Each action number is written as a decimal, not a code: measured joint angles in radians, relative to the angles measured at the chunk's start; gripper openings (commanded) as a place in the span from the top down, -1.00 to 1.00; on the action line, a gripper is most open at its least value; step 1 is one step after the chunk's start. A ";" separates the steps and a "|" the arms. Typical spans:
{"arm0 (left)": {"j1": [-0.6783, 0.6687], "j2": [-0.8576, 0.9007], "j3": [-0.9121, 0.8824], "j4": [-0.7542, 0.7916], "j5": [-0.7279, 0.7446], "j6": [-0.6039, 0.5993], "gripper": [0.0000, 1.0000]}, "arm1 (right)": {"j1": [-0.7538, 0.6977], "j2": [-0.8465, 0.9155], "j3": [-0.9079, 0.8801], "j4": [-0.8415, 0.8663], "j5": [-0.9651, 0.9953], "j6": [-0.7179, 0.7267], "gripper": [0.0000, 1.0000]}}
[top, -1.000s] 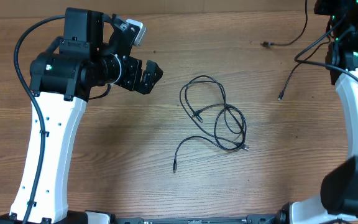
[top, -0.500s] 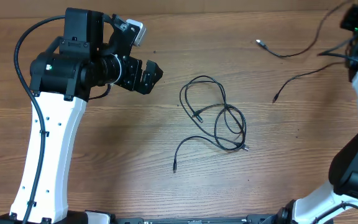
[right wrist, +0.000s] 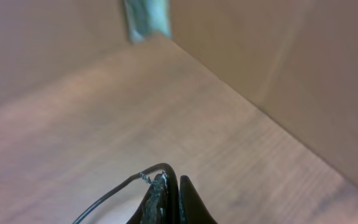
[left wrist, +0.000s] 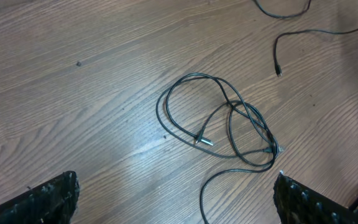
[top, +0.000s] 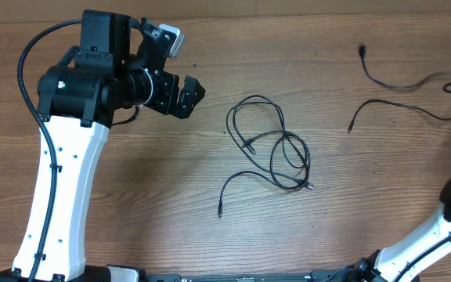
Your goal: Untangle cables
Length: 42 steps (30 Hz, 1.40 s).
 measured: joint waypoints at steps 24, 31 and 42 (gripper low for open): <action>0.000 0.000 0.000 0.000 0.000 0.000 -1.00 | -0.062 -0.083 0.000 -0.219 -0.080 0.003 -1.00; 0.000 0.000 0.000 0.000 0.000 0.000 -1.00 | -0.051 -0.350 0.010 -0.342 -0.205 0.003 -1.00; 0.000 0.000 0.000 0.000 0.000 0.000 -1.00 | 0.054 -0.389 0.024 -0.739 -0.247 0.004 -1.00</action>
